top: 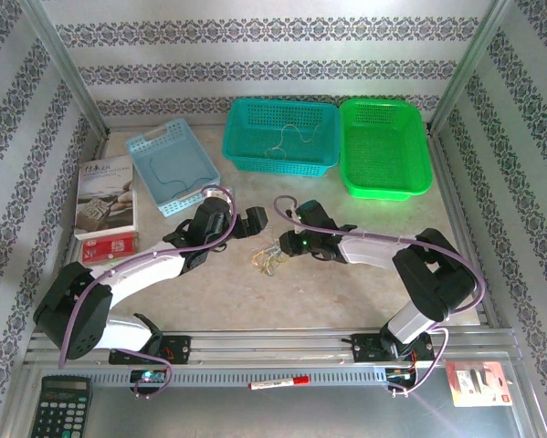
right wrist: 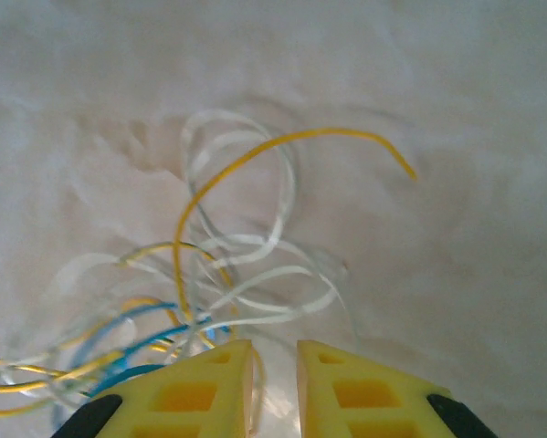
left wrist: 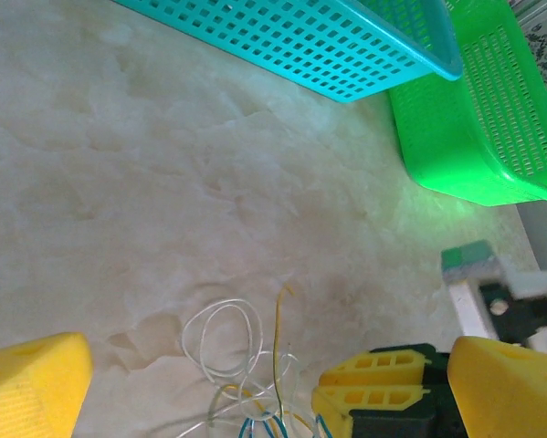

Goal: Untangle the cables

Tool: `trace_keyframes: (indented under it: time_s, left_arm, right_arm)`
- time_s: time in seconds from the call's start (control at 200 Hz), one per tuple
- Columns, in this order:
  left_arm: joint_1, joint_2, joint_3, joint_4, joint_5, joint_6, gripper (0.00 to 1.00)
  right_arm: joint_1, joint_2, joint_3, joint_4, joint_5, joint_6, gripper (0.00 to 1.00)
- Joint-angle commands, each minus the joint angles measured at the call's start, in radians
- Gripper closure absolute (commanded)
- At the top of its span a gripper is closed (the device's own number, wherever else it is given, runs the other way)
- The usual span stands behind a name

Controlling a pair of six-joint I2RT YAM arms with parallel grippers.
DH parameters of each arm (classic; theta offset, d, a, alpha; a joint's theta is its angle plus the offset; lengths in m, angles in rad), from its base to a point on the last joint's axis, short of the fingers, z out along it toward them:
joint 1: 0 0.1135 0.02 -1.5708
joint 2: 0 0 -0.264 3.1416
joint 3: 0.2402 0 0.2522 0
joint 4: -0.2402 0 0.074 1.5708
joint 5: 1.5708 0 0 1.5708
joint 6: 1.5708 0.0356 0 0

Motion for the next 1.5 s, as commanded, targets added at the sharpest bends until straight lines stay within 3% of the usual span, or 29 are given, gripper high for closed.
trace_keyframes:
  time_s: [0.0, 0.325, 0.53, 0.674, 0.914, 1.094, 1.289, 1.494]
  left_arm:
    - [0.015, -0.014, -0.001, -0.016, 0.006, 0.002, 0.0]
    - [0.015, -0.005, 0.01, -0.02, 0.021, 0.01, 0.0]
    - [0.015, -0.005, 0.006, -0.01, 0.029, 0.009, 0.0]
    - [0.015, 0.001, 0.006, -0.009, 0.029, 0.013, 0.0]
    - [0.015, 0.081, 0.087, -0.087, 0.114, 0.093, 0.0]
    - [0.006, 0.258, 0.259, -0.242, 0.211, 0.214, 0.16]
    - [-0.04, 0.427, 0.425, -0.376, 0.169, 0.33, 0.34]
    - [-0.069, 0.512, 0.499, -0.413, 0.156, 0.368, 0.46]
  right_arm:
    - [0.013, -0.031, -0.052, 0.012, 0.038, 0.008, 0.79]
    - [-0.06, -0.205, -0.008, -0.082, 0.022, 0.038, 0.61]
    - [-0.136, -0.209, 0.052, -0.111, -0.047, 0.124, 0.44]
    - [-0.15, -0.149, 0.068, -0.075, -0.117, 0.203, 0.43]
    - [-0.158, -0.097, 0.035, -0.04, -0.096, 0.214, 0.44]
    - [-0.221, -0.159, -0.026, -0.031, -0.083, 0.224, 0.44]
    - [-0.284, -0.273, -0.09, -0.042, -0.092, 0.225, 0.44]
    - [-0.33, -0.378, -0.146, -0.059, -0.099, 0.23, 0.44]
